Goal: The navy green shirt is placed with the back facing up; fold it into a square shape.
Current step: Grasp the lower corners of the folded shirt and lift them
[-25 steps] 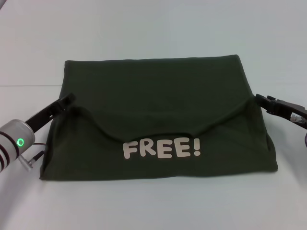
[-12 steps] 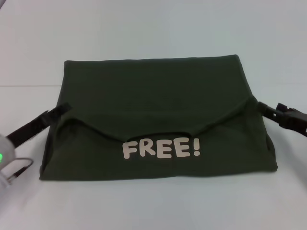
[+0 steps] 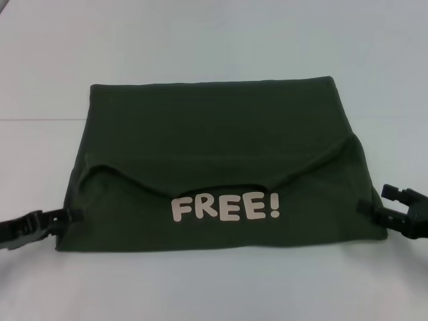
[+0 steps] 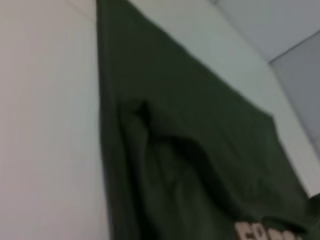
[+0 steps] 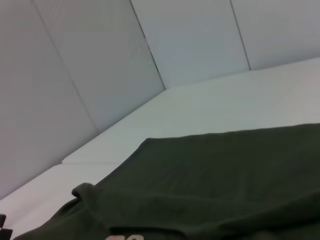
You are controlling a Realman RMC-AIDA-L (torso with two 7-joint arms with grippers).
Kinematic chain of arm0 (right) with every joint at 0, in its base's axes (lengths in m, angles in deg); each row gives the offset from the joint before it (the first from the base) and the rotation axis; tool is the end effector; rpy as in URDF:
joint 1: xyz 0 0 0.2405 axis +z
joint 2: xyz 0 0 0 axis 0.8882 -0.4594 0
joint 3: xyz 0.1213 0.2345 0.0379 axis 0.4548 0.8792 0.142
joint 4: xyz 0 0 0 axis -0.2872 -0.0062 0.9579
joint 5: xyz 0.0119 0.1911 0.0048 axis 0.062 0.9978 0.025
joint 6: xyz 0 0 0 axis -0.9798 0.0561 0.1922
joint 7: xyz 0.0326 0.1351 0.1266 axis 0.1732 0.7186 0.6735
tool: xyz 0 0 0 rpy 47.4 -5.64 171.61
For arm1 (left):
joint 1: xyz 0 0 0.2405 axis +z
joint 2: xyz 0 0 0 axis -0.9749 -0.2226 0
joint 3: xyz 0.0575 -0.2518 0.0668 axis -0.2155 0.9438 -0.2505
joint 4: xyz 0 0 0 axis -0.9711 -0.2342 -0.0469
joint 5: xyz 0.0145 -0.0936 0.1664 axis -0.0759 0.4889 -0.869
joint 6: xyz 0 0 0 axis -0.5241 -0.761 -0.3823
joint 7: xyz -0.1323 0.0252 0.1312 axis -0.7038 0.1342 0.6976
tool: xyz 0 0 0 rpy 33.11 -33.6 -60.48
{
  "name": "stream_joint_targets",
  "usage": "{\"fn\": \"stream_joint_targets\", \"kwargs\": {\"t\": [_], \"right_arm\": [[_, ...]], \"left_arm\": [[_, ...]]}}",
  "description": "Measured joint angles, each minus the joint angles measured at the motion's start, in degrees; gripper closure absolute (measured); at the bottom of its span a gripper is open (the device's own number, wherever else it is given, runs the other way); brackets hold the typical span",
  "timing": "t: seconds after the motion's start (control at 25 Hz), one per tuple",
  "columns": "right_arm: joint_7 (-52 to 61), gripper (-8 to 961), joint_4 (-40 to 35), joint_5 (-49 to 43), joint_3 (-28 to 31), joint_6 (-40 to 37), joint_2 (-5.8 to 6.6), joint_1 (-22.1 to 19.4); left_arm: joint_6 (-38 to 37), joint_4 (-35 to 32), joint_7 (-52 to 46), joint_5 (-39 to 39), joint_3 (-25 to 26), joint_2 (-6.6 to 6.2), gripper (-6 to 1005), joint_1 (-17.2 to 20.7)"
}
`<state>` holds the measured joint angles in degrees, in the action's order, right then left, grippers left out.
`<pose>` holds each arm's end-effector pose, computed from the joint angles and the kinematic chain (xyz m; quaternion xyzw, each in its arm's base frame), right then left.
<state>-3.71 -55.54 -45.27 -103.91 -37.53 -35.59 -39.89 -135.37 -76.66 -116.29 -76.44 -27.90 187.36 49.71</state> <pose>0.3178 0.3366 -0.0062 -0.8385 0.3596 0.2928 0.2862 -0.3457 0.3530 0.0060 -0.7081 -0.6344 -0.2352 0.2019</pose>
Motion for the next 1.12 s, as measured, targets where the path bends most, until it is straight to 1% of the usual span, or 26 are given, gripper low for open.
{"fn": "stream_joint_targets", "kwargs": {"t": [0.12, 0.32, 0.48, 0.68, 1.12], "right_arm": [[-0.15, 8, 0.10, -0.08, 0.00, -0.17, 0.01, -0.39], [-0.86, 9, 0.30, -0.11, -0.23, -0.09, -0.17, -0.41], [-0.93, 9, 0.37, -0.12, -0.25, 0.19, -0.28, -0.27], [-0.99, 9, 0.44, -0.12, -0.25, 0.60, -0.47, -0.15], [-1.00, 9, 0.50, -0.11, -0.22, 1.54, -0.77, 0.16]], "left_arm": [[0.72, -0.62, 0.70, -2.39, 0.25, -0.02, 296, -0.23], [3.07, -0.73, 2.75, -2.46, 0.25, 0.15, 297, -0.41], [5.11, -0.55, 3.91, -2.61, -0.03, 0.79, 297, -0.79], [5.50, -0.21, 5.28, -2.85, -0.65, 1.77, 297, -1.60], [5.72, -0.10, 5.09, -3.10, -2.48, 2.13, 296, -1.20]]}}
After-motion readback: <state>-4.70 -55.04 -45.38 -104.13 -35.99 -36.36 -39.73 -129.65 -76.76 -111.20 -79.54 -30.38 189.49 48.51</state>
